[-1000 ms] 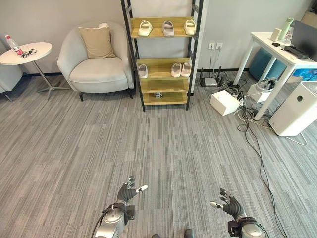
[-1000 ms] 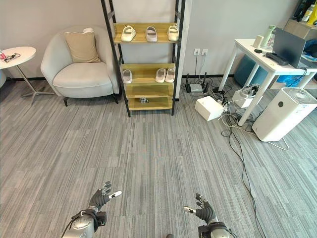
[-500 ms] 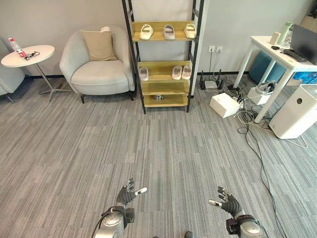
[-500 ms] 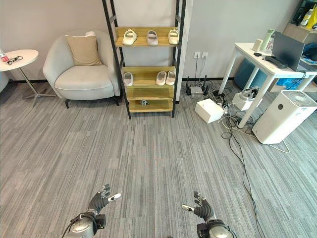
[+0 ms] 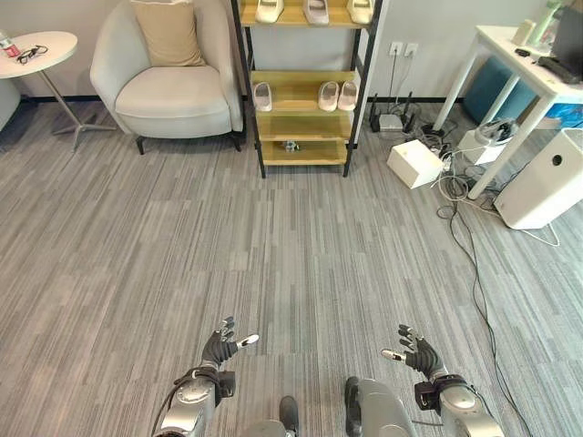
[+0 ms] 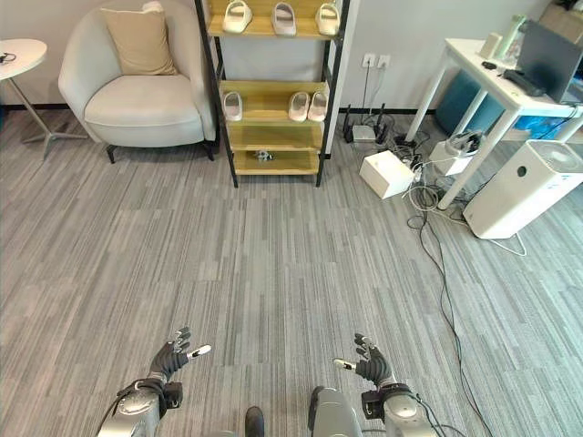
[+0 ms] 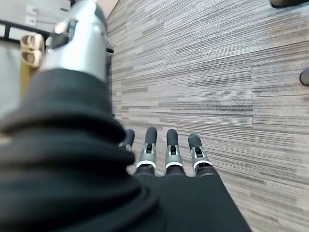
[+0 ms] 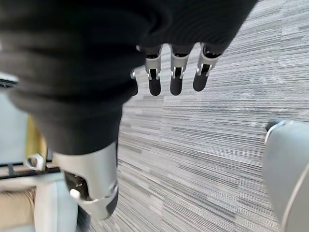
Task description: Arrange the slippers neatly on the shoe rack.
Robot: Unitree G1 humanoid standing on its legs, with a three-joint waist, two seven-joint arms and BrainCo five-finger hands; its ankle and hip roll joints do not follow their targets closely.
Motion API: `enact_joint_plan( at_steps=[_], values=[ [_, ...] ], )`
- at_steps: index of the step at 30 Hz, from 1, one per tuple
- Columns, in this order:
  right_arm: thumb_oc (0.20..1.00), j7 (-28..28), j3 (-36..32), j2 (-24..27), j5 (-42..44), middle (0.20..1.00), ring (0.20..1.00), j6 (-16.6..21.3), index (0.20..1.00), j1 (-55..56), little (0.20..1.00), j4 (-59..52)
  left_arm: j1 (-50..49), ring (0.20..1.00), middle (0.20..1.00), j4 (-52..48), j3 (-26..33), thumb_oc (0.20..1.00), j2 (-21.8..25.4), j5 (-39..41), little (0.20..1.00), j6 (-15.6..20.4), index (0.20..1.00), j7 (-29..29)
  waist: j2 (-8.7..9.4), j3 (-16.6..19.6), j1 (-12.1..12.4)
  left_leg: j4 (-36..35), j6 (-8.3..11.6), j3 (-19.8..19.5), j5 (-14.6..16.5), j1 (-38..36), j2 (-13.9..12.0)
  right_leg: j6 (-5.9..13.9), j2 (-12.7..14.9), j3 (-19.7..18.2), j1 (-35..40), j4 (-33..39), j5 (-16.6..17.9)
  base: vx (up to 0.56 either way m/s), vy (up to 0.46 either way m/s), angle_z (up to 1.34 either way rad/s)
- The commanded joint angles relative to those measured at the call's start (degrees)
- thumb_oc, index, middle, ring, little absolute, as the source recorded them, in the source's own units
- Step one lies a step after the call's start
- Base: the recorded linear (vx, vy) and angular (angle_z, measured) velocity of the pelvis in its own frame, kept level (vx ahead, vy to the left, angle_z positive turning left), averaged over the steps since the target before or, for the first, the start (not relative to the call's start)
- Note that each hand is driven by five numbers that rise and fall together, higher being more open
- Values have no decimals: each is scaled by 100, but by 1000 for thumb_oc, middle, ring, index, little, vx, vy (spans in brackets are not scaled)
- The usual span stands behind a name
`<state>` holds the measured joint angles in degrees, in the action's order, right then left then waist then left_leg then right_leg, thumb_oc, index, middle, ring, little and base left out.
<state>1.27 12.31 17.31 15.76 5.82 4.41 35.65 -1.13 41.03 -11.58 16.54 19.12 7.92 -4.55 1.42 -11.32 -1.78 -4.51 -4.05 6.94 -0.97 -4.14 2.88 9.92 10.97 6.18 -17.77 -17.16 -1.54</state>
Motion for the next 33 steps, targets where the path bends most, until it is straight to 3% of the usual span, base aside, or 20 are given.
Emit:
enact_joint_plan(
  at_steps=[1,2,6,7,8,9,10,13,14,16,17,18,21,24,25,26,28,29,30,33],
  values=[
    [1000,147,-81,111,87,1000,1000,190,1000,-106,1000,-88,518,1000,1000,-65,-24,1000,-27,-13,1000,213,1000,-105,105,84,-287,-49,606,-258,566,-657,-300,184,-172,154,544,1745,1232,500,-251,-3],
    [1000,148,-81,107,71,1000,1000,179,1000,-70,1000,-128,589,1000,1000,-41,-51,1000,-52,-15,1000,205,1000,-116,124,117,-349,-49,663,-268,619,-759,-336,222,-176,173,489,1898,1308,523,-310,-1],
    [1000,108,-70,264,78,1000,1000,186,1000,52,1000,-210,678,1000,1000,37,-99,1000,-180,109,1000,251,1000,-112,-35,339,-474,310,956,-369,354,-951,-709,-20,-469,233,899,2034,1159,336,-272,34],
    [1000,50,-24,357,134,1000,1000,205,1000,75,1000,-286,636,1000,1000,-9,-46,1000,-220,301,1000,236,1000,-70,-97,330,-443,1315,1174,-477,-126,-629,-825,-232,-639,282,1191,2050,969,220,-254,37],
    [1000,36,-9,399,146,1000,1000,205,1000,93,1000,-319,614,1000,1000,-46,-48,1000,-224,341,1000,247,1000,-61,-46,297,-400,1808,1201,-570,-345,-346,-738,-306,-623,271,1331,2071,887,216,-253,30],
    [1000,36,-10,400,146,1000,1000,205,1000,94,1000,-320,613,1000,1000,-47,-48,1000,-224,341,1000,247,1000,-61,-51,298,-412,1845,1203,-585,-327,-322,-743,-308,-625,284,1332,2073,887,194,-234,30],
    [1000,-27,-18,524,176,1000,1000,200,1000,90,1000,-389,601,1000,1000,-109,-12,1000,-223,402,1000,239,1000,-67,73,143,-288,2808,1286,-812,-622,101,-500,-460,-591,219,1593,2086,775,135,-159,0],
    [1000,-24,-39,575,153,1000,1000,160,1000,101,1000,-366,560,1000,1000,-130,21,1000,-224,456,1000,232,1000,-76,168,62,-215,3071,1272,-743,-681,420,-480,-533,-554,218,1767,2082,625,199,-164,-28],
    [1000,-19,-45,584,142,1000,1000,143,1000,103,1000,-340,531,1000,1000,-125,12,1000,-236,458,1000,217,1000,-65,173,39,-165,3041,1226,-659,-617,578,-491,-543,-559,188,1856,2097,583,357,-125,9],
    [1000,-2,-87,560,134,1000,1000,132,1000,182,1000,-279,394,1000,1000,-5,17,1000,-261,369,1000,184,1000,-36,123,127,-23,1411,951,-195,-369,1148,-678,-489,-647,171,2166,2133,294,531,-33,6],
    [1000,14,-83,559,115,1000,1000,141,1000,199,1000,-266,369,1000,1000,25,-12,1000,-278,349,1000,184,1000,-45,95,125,29,916,950,-112,-507,1095,-733,-475,-666,150,2282,2129,195,595,59,-27],
    [1000,45,-80,561,54,1000,1000,170,1000,218,1000,-226,366,1000,1000,26,-46,1000,-285,286,1000,174,1000,-70,-21,150,92,98,1073,5,-1067,1330,-927,-466,-783,156,2487,2130,10,479,55,-36],
    [1000,-11,1,486,-18,1000,1000,117,1000,169,1000,-136,236,1000,1000,23,30,1000,-244,265,1000,154,1000,-81,-30,293,183,-49,1130,258,-1257,1379,-989,-361,-807,42,2988,2164,-266,566,139,-25],
    [1000,-53,51,435,-73,1000,1000,78,1000,153,1000,-114,158,1000,1000,-24,60,1000,-229,277,1000,159,1000,-71,51,396,242,-28,1032,329,-1173,1272,-907,-290,-653,-62,3068,2112,-340,412,189,-63],
    [1000,-91,53,350,-67,1000,1000,44,1000,183,1000,-181,64,1000,1000,-143,83,1000,-158,277,1000,141,1000,-46,198,451,315,218,827,429,-906,1239,-784,-171,-420,-181,3033,1766,-335,365,253,-33],
    [1000,-119,48,297,-33,1000,1000,53,1000,173,1000,-207,36,1000,1000,-242,62,1000,-87,253,1000,123,1000,-20,333,409,342,457,648,472,-637,1226,-629,-18,-231,-296,2728,941,14,402,309,-4],
    [1000,-110,66,266,-45,1000,1000,58,1000,82,1000,-259,90,1000,1000,-306,32,1000,-25,238,1000,110,1000,-5,365,265,335,506,493,504,-454,1096,-531,82,-115,-366,2186,70,584,150,187,-12],
    [1000,-110,64,267,-45,1000,1000,58,1000,81,1000,-259,92,1000,1000,-306,32,1000,-26,238,1000,110,1000,-5,353,281,345,511,496,511,-457,1119,-548,77,-131,-376,2163,79,601,155,192,-19],
    [1000,-95,60,236,-46,1000,1000,61,1000,49,1000,-299,129,1000,1000,-354,-7,1000,23,209,1000,100,1000,6,293,172,301,491,379,511,-309,933,-494,73,-107,-352,1822,-571,943,174,178,8],
    [1000,-114,52,200,-41,1000,1000,50,1000,30,1000,-252,229,1000,1000,-289,-9,1000,69,164,1000,103,1000,16,183,81,190,286,369,425,-166,476,-480,-21,-156,-100,1162,-629,809,260,145,18]
  ],
)
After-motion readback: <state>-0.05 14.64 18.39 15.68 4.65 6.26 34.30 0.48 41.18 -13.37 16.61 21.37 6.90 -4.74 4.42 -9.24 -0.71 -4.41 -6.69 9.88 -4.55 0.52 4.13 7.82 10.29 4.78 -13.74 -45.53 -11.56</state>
